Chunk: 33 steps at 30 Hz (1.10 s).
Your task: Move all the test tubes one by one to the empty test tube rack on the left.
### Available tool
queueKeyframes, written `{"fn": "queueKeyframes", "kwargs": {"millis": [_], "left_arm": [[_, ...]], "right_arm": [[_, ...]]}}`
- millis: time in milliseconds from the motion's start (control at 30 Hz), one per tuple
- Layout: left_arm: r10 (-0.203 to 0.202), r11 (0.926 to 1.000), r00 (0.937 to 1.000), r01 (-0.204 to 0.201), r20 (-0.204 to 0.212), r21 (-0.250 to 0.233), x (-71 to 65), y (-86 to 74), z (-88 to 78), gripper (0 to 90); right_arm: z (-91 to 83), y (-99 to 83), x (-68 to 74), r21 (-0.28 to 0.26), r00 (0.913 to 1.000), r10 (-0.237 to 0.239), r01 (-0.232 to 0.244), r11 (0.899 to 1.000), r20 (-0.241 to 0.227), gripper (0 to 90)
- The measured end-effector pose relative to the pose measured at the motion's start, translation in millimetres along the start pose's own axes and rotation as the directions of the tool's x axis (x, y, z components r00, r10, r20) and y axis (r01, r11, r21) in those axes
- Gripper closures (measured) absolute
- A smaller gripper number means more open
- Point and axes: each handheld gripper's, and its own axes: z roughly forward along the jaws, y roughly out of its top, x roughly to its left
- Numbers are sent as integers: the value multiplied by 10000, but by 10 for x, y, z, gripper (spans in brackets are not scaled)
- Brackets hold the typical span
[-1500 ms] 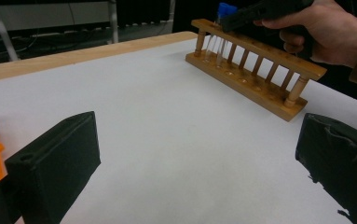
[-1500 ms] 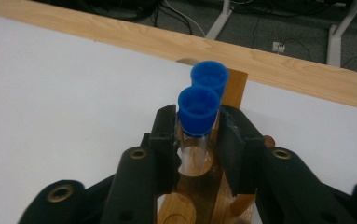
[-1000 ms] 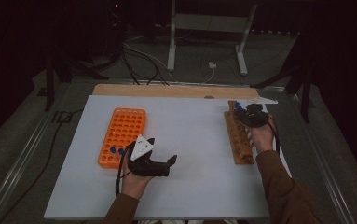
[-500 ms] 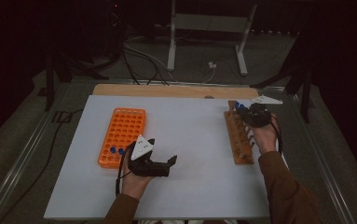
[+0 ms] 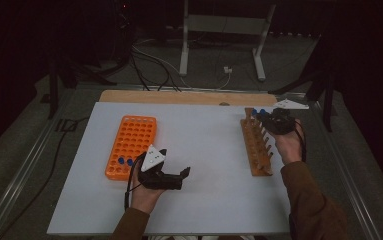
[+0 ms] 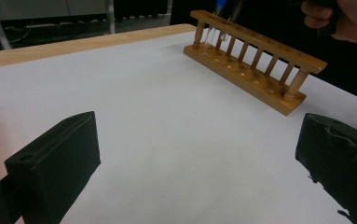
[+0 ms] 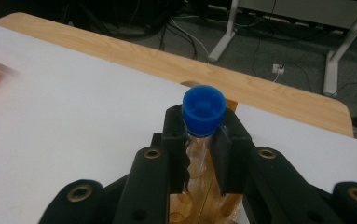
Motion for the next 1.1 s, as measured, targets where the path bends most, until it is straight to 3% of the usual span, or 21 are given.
{"fn": "queueKeyframes", "kwargs": {"millis": [533, 1100], "left_arm": [[-12, 10000, 10000, 12, -3, 36, 1, -8, 6, 8], [-6, 9999, 10000, 6, 33, 123, -9, -21, 22, 8]], "right_arm": [[-230, 165, -9, -384, 9998, -178, 173, 9991, -124, 767], [-359, 135, 140, -377, 9950, -450, 418, 9984, -895, 765]]}}
